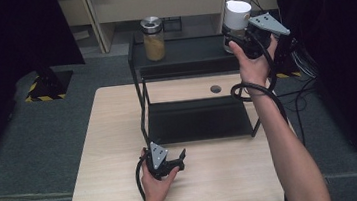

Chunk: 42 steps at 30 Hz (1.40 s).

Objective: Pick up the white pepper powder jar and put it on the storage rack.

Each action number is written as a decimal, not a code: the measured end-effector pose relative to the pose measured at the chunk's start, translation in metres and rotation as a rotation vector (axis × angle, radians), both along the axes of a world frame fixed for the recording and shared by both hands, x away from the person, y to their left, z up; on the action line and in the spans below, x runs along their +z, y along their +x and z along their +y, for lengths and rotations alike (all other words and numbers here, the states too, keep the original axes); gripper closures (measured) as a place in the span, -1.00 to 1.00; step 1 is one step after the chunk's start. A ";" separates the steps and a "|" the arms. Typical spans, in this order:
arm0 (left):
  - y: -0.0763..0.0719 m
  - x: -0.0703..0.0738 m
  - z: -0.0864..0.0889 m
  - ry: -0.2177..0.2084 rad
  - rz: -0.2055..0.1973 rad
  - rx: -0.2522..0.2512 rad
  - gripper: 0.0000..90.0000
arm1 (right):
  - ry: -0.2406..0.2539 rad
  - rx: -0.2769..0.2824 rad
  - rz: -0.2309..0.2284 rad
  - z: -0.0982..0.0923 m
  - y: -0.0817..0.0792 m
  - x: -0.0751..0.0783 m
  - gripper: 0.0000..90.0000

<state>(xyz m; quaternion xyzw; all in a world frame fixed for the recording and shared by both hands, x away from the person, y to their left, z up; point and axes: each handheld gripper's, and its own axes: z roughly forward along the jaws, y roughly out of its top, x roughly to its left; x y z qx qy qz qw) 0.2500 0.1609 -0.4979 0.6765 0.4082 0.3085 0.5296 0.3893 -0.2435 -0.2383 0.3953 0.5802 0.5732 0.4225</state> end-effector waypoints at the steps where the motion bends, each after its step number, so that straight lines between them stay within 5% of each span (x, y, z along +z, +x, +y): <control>1: 0.000 0.000 0.000 0.000 -0.001 0.000 -0.95 | 0.000 0.000 -0.001 0.000 0.000 0.000 -0.32; 33: -0.001 0.000 -0.001 0.002 -0.001 -0.004 -0.95 | -0.002 0.003 -0.005 0.000 0.000 -0.001 -0.33; 42: 0.000 0.000 -0.001 0.001 0.001 -0.004 -0.95 | 0.005 -0.006 -0.002 0.003 -0.003 0.003 -0.76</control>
